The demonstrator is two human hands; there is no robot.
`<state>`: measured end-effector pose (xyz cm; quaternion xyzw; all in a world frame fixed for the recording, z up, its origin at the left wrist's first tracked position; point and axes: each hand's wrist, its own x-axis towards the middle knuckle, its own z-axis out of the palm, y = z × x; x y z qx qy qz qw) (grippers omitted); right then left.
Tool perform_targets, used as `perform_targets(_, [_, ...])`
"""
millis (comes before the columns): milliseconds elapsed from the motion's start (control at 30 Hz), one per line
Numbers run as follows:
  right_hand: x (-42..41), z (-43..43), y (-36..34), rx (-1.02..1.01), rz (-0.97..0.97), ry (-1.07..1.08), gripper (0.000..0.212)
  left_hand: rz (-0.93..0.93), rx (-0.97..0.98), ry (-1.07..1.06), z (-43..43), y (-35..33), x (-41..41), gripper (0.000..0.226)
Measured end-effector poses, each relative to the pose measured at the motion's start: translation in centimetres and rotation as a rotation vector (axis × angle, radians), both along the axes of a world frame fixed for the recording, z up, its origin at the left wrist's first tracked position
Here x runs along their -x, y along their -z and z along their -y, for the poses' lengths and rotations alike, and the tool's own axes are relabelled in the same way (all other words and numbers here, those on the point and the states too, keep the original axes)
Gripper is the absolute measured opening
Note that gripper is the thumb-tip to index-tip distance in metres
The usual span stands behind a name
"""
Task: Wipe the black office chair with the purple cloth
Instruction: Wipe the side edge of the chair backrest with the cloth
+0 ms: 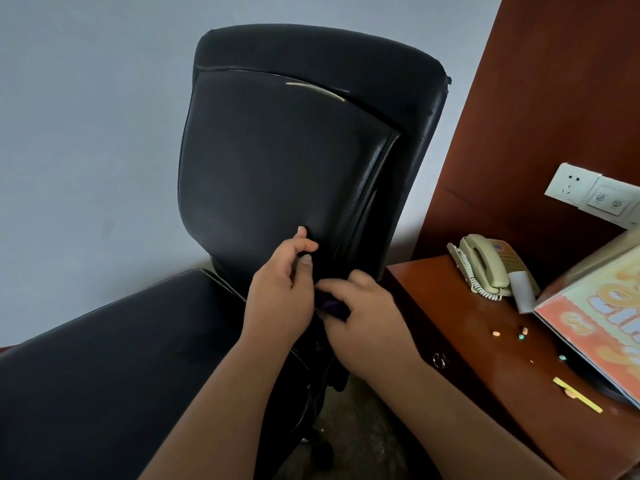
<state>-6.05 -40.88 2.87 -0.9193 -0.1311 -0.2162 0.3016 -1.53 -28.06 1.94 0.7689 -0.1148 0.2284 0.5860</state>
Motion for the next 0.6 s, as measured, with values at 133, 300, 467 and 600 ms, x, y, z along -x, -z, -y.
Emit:
perform_targets(133, [-0.6,2.7,-3.3,-0.300,0.249,0.152,0.029,0.005,0.034,-0.041,0.4,0.0,0.0,0.018])
perform_targets(300, [-1.8,3.4,-5.6,-0.379,0.260,0.204,0.022,0.003,0.001,-0.085,0.3,-0.1,0.2,0.024])
perform_targets(467, [-1.1,1.2,-0.8,-0.400,0.156,0.209,0.029,-0.001,-0.047,-0.088,0.1,-0.2,0.2,0.038])
perform_targets(600, [-0.5,1.5,1.6,-0.297,0.109,0.112,0.024,-0.002,-0.062,-0.098,0.4,-0.2,0.2,0.041])
